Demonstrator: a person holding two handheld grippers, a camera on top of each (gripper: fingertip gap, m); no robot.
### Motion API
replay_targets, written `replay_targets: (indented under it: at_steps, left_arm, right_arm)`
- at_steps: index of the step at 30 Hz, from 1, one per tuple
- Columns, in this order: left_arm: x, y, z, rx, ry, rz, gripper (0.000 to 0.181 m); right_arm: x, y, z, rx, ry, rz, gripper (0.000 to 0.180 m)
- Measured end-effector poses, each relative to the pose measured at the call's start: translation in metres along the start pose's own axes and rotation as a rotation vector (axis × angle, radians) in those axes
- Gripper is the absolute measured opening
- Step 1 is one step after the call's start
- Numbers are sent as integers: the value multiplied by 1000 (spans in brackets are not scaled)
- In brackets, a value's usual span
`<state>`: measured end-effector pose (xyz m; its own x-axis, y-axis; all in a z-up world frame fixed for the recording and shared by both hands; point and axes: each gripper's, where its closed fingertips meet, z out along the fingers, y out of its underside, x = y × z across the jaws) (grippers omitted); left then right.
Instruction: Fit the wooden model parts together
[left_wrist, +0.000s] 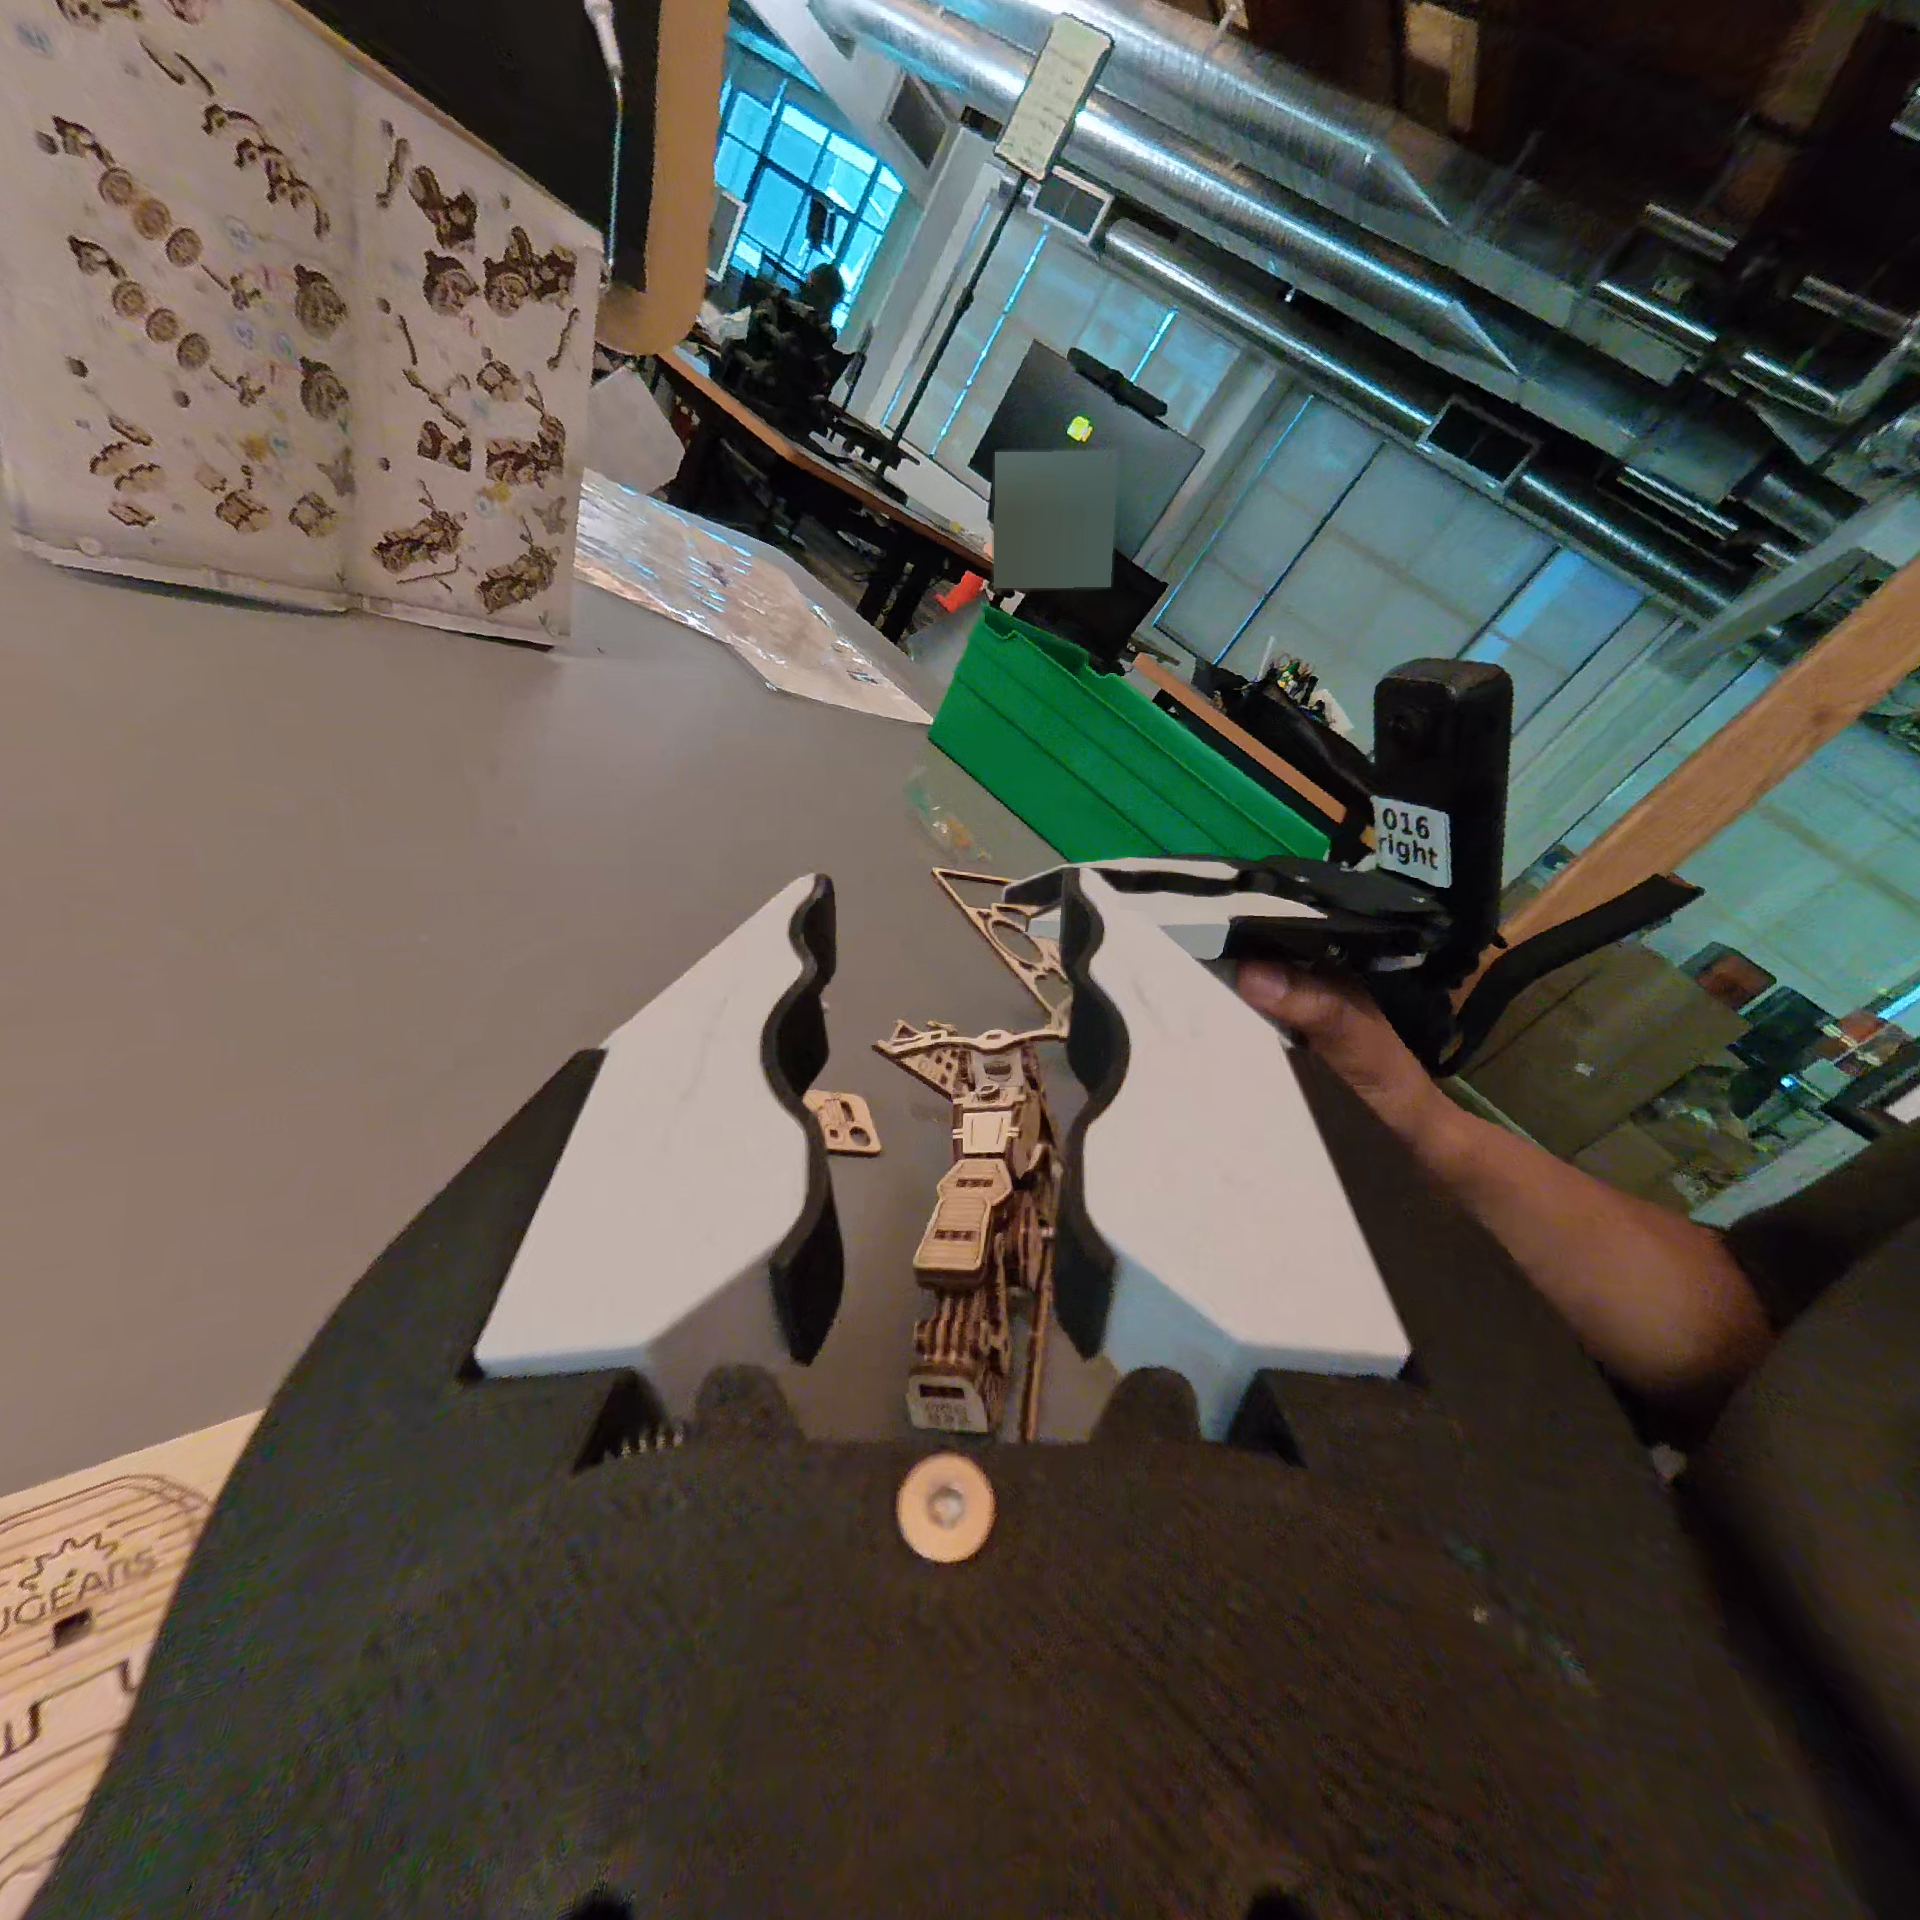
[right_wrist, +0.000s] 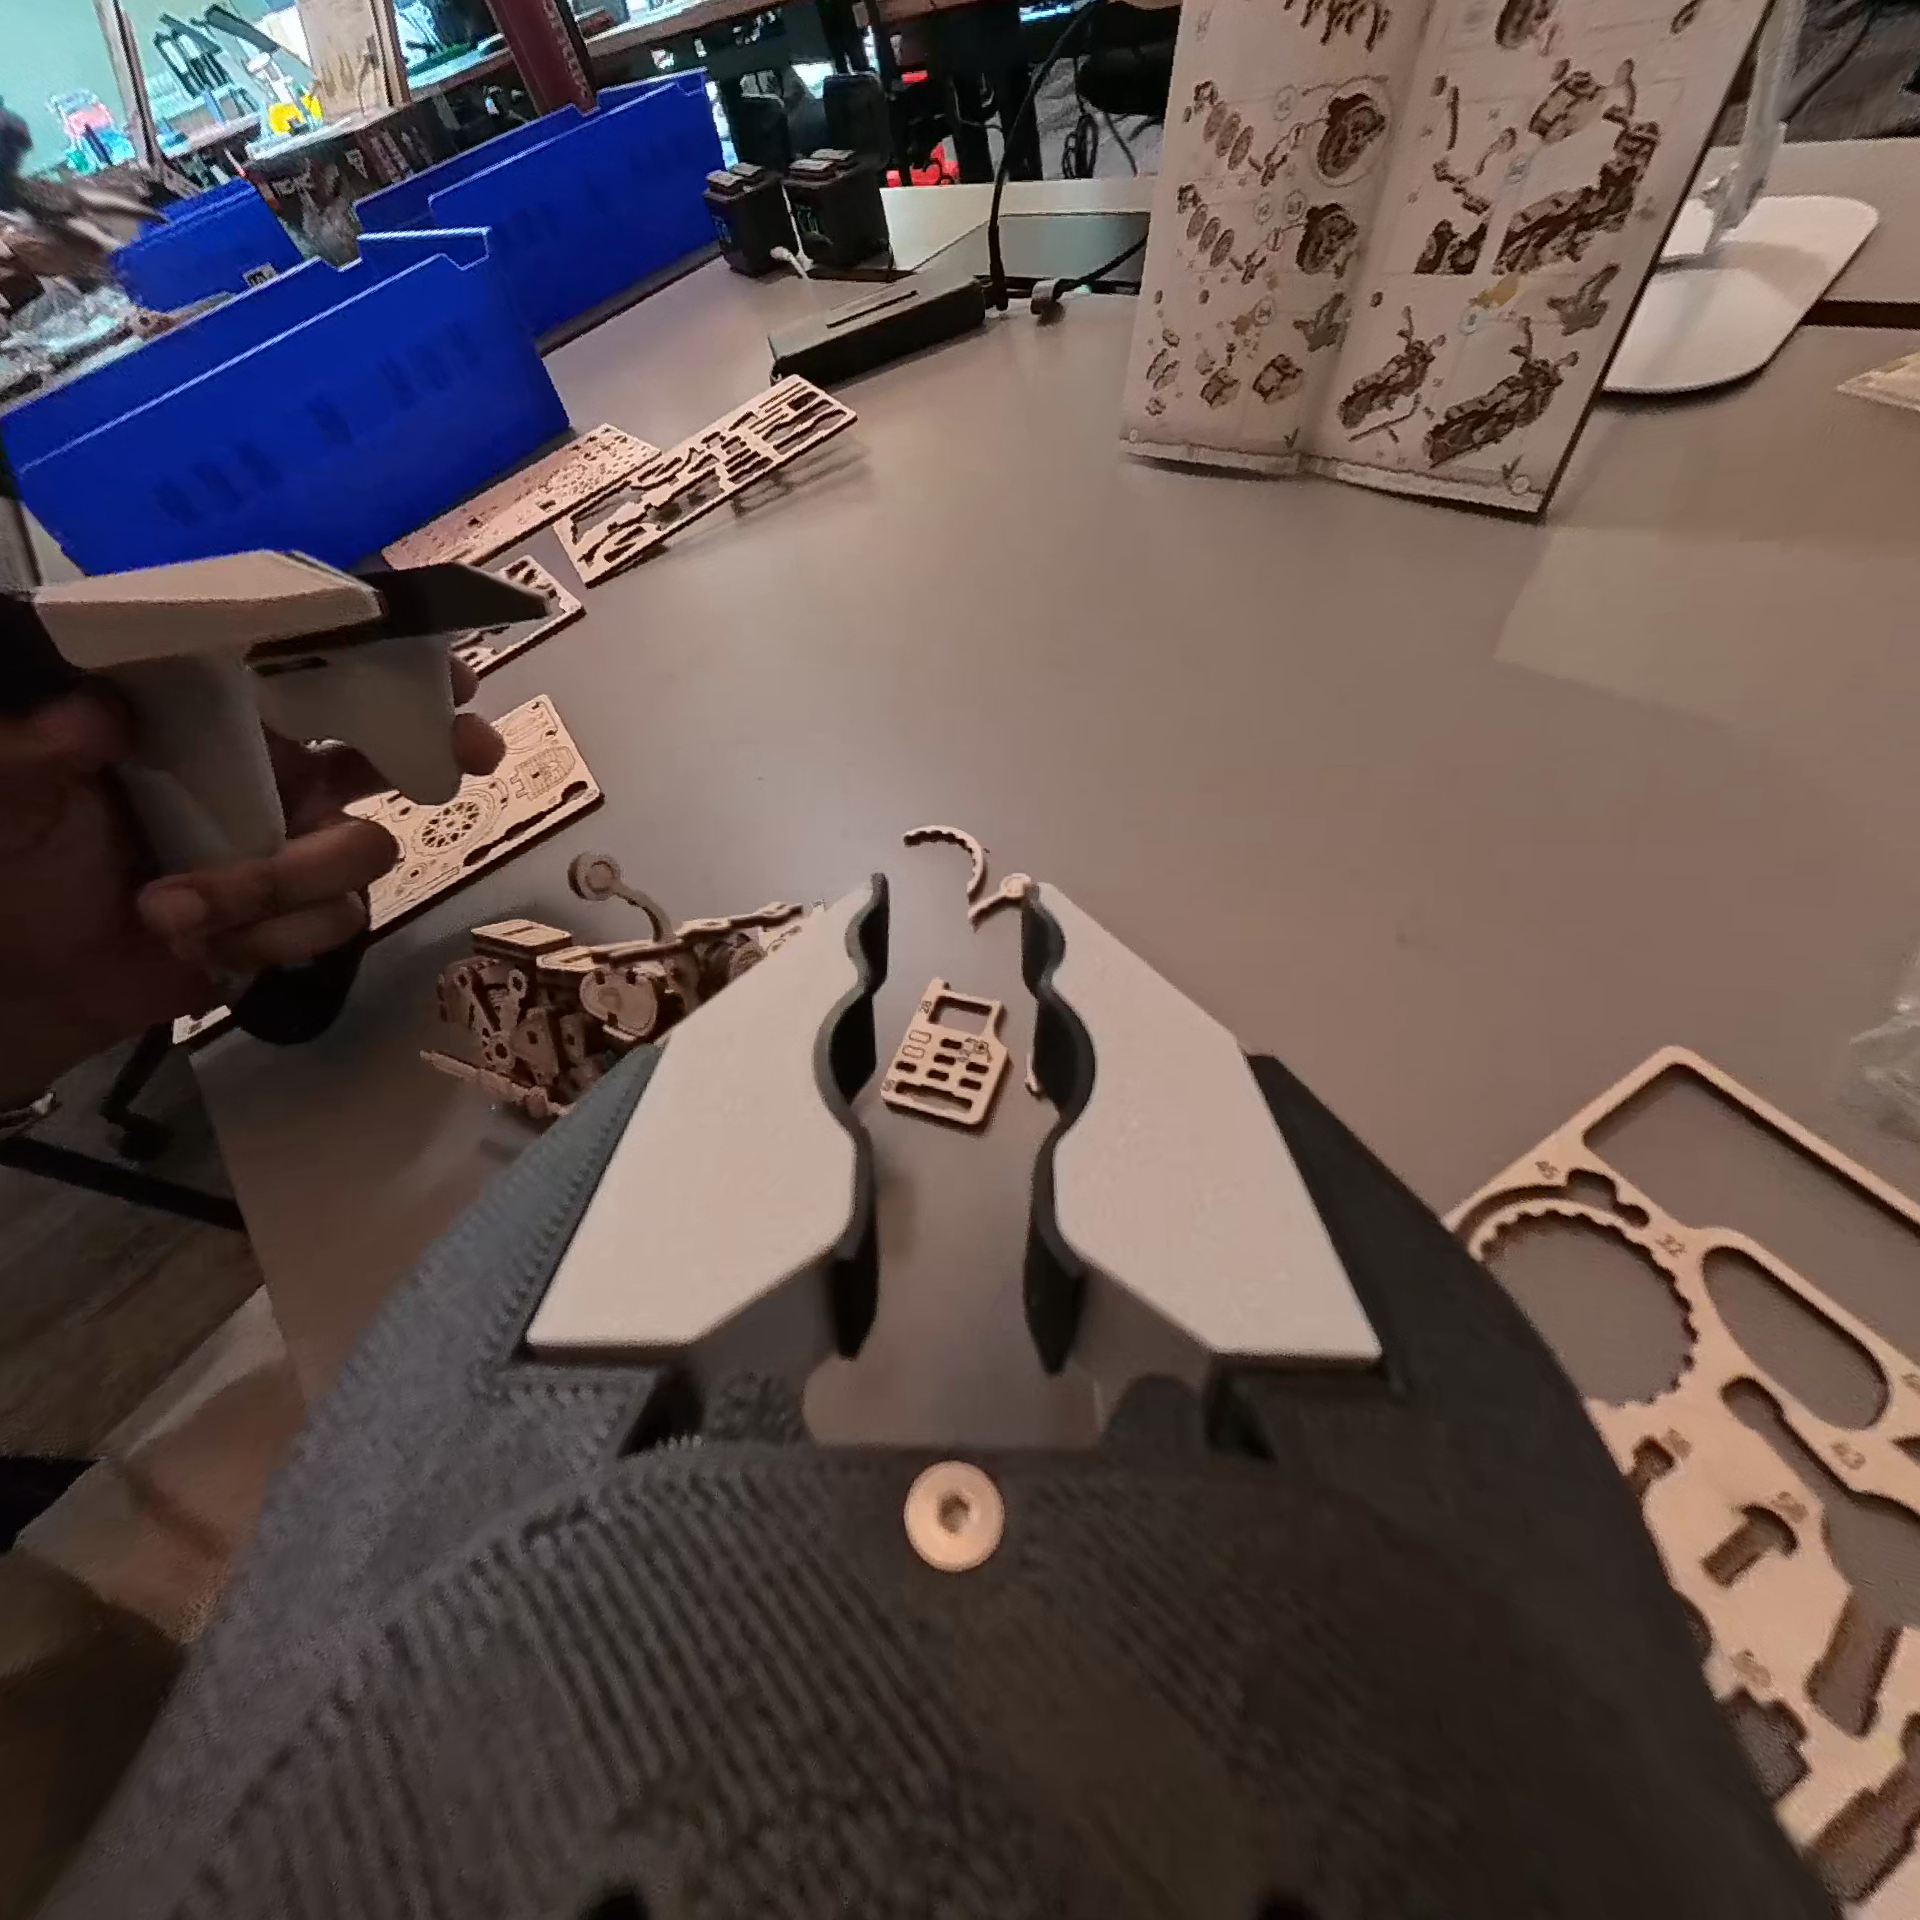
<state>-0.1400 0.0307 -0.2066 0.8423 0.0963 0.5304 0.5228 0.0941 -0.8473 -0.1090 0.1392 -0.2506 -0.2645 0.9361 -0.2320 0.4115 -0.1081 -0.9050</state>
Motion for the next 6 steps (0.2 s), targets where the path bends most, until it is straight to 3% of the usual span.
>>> replay_targets:
  at_steps: [6]
  left_arm:
    - [8,-4,8,18,59,-45,40]
  right_arm:
    - [9,-1,-13,31,7,81,26]
